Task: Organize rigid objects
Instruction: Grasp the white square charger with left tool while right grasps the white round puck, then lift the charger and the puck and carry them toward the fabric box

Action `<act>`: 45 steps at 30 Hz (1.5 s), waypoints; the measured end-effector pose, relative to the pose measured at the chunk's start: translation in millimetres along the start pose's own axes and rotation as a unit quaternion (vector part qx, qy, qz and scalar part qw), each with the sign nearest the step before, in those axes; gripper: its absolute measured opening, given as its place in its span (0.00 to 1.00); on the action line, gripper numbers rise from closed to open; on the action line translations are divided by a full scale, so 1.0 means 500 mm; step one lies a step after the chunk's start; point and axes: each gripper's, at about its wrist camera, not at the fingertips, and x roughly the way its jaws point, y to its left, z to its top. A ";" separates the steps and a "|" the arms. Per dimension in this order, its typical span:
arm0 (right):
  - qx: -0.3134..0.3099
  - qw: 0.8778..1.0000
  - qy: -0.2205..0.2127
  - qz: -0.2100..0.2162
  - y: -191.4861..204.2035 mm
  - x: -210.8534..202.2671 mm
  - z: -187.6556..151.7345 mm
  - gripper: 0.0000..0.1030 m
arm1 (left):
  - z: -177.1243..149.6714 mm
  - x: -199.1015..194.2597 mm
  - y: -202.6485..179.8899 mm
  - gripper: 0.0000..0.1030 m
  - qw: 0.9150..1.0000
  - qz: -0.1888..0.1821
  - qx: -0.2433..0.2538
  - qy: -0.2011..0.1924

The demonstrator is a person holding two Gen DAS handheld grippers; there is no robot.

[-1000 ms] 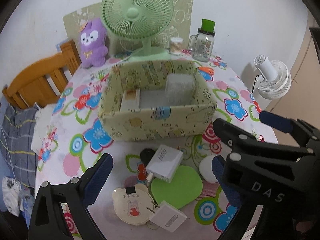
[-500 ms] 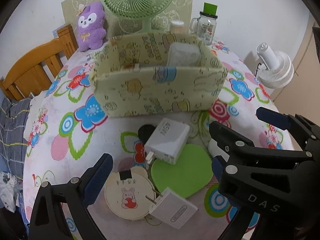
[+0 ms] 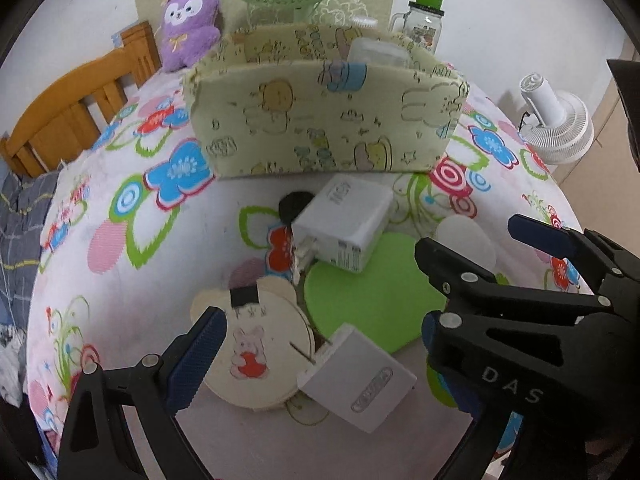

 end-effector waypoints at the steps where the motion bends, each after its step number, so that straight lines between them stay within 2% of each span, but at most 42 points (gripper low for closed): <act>1: -0.001 1.000 0.001 -0.001 0.001 0.002 -0.003 0.87 | -0.004 0.002 0.000 0.95 1.000 -0.004 -0.003 0.003; 7: -0.008 1.000 0.006 -0.004 0.002 0.004 -0.012 0.87 | -0.018 0.001 -0.012 0.93 1.000 -0.008 -0.012 0.007; 12: -0.022 1.000 0.007 -0.005 0.006 0.006 -0.018 0.87 | -0.029 0.009 -0.017 0.76 0.999 -0.012 -0.028 0.021; 15: -0.024 1.000 0.007 -0.001 0.007 0.007 -0.021 0.87 | -0.030 0.009 -0.025 0.68 0.999 0.019 -0.022 0.026; 17: -0.020 1.000 0.010 0.001 0.006 0.011 -0.022 0.87 | -0.031 0.007 -0.027 0.60 0.999 0.023 -0.024 0.023; 25: 0.006 1.000 0.011 -0.005 -0.015 0.014 -0.008 0.85 | -0.015 0.007 -0.023 0.60 0.999 0.021 -0.036 0.020; 30: 0.027 0.999 0.036 -0.011 -0.036 0.036 -0.002 0.69 | 0.001 0.014 -0.031 0.60 0.999 0.029 -0.023 0.013; 33: 0.037 0.999 0.036 -0.003 -0.044 0.042 0.001 0.66 | 0.012 0.018 -0.036 0.60 1.000 0.026 -0.014 0.009; 34: 0.036 0.999 0.039 0.000 -0.044 0.045 0.003 0.57 | 0.015 0.020 -0.037 0.60 1.000 0.028 -0.009 0.009; 36: 0.042 0.998 0.043 -0.001 -0.044 0.049 0.006 0.49 | 0.021 0.024 -0.037 0.60 1.000 0.028 -0.005 0.011; 41: 0.056 0.997 0.053 -0.006 -0.047 0.051 0.015 0.48 | 0.035 0.028 -0.038 0.60 1.000 0.020 -0.001 0.016; 45: 0.064 0.997 0.045 -0.014 -0.054 0.036 0.029 0.48 | 0.046 0.019 -0.041 0.60 1.000 0.013 -0.002 0.011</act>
